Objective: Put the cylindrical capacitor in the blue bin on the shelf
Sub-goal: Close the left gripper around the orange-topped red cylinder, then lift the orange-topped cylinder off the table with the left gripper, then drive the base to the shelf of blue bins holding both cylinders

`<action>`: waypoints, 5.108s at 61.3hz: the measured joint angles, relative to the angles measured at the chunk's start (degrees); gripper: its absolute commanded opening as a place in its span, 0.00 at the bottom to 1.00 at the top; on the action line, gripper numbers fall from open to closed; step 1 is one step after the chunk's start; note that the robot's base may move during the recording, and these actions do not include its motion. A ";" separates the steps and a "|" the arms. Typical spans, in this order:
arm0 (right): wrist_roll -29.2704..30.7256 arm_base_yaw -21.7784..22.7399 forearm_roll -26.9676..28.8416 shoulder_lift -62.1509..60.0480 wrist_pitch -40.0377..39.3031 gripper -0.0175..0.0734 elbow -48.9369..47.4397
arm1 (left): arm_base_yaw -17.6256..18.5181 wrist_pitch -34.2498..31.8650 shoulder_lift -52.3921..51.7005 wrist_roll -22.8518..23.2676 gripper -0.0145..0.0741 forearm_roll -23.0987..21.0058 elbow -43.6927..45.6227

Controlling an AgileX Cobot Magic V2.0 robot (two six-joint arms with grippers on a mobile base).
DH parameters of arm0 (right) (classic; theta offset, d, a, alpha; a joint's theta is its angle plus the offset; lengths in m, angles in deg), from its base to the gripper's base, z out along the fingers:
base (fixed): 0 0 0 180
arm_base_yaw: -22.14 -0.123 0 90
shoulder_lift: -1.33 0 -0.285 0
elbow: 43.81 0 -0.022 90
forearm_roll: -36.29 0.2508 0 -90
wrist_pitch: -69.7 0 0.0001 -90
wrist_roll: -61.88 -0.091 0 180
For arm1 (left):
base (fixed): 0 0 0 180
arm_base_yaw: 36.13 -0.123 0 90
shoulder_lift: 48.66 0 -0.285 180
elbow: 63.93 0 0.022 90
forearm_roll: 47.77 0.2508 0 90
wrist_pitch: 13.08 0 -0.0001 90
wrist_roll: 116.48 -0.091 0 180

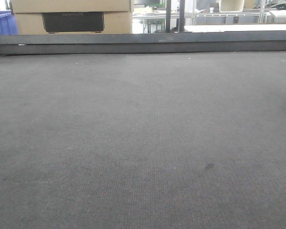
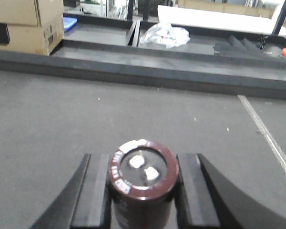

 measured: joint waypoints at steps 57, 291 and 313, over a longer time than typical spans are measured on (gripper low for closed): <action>0.11 -0.11 5.51 3.45 13.72 0.01 -10.85 | 0.00 55.62 -10.51 -0.33 0.04 8.54 45.32; 0.11 -0.23 6.02 3.43 16.43 0.01 -10.85 | 0.00 57.20 -12.91 -0.33 0.04 10.06 45.45; 0.11 -0.23 6.02 3.43 16.43 0.01 -10.85 | 0.00 57.20 -12.91 -0.33 0.04 10.06 45.45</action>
